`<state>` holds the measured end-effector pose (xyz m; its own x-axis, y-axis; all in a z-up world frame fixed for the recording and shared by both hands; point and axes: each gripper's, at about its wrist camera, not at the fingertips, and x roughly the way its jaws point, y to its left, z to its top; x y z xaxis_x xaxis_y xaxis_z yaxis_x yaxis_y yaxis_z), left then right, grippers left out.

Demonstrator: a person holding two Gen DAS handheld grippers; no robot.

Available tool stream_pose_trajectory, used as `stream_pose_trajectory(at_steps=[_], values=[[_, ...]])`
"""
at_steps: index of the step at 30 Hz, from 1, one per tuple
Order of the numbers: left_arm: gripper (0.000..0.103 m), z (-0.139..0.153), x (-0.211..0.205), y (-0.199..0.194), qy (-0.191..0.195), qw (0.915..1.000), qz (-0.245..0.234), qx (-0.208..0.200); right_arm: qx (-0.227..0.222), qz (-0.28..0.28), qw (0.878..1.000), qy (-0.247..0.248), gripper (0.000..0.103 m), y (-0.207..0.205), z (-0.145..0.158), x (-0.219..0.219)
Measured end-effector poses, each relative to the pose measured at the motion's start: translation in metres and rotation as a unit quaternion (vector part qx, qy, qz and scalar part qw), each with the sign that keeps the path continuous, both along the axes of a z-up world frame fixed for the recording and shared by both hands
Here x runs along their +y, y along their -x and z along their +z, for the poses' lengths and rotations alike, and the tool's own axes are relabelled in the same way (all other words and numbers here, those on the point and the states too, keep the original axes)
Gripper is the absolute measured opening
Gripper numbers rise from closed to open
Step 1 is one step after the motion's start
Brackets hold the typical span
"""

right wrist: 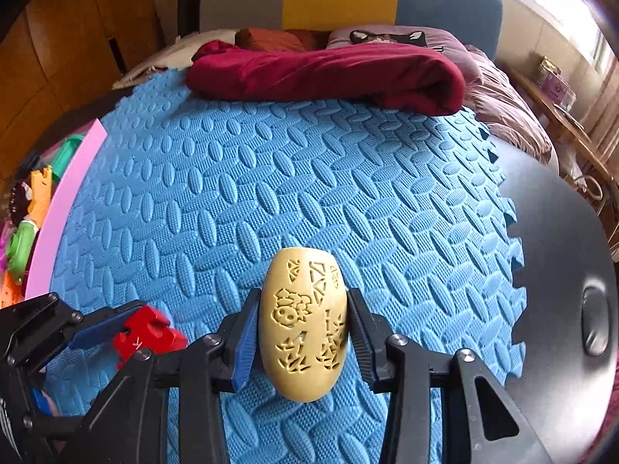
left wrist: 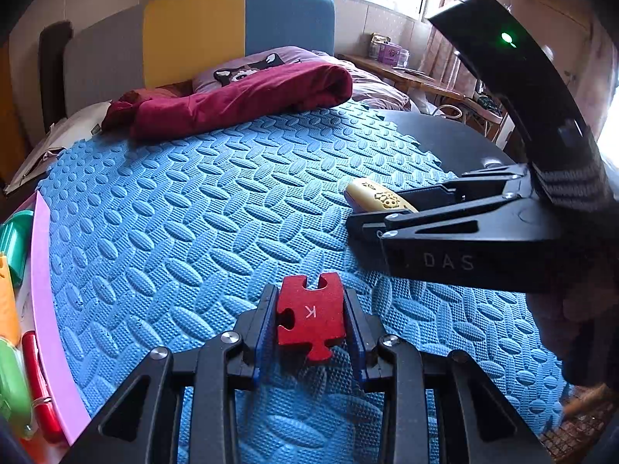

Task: Organize rigid objects
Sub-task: 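Carry the red piece toward the tray with the left tool while the right tool holds the yellow toy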

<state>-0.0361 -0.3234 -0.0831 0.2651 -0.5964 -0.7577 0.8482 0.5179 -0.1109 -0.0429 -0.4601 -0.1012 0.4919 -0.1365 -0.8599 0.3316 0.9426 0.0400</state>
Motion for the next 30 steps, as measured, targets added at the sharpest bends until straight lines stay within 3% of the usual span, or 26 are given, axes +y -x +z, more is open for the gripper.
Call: stream_pose_trajectory(at_steps=[8,14,19,20,23,30], values=[[0.034,-0.0019,-0.0041,0.001,-0.006,0.9999,0.0,-0.009,-0.029,-0.005,0.999,-0.017,0.045,-0.0011,-0.0001,-0.0017],[0.034,-0.0028,-0.0041,0.0002,-0.007,0.9999,0.0,-0.01,-0.03,0.013,0.999,-0.017,0.059,-0.006,-0.0001,0.003],[0.034,-0.0034,-0.0043,0.0001,-0.008,0.9999,0.0,-0.013,-0.023,0.019,1.0,-0.008,0.061,-0.0071,-0.001,0.0054],[0.034,-0.0033,-0.0043,-0.0001,-0.008,0.9999,0.0,-0.013,-0.02,0.019,1.0,-0.004,0.061,-0.0076,-0.0008,0.0063],[0.034,-0.0033,-0.0041,-0.0001,-0.006,0.9999,-0.001,-0.01,-0.018,0.004,1.0,0.008,0.044,-0.0054,0.0003,0.0046],[0.032,0.0005,0.0018,-0.0048,0.002,1.0,0.005,0.006,-0.028,0.009,1.0,0.004,0.044,-0.0031,-0.0019,0.0014]])
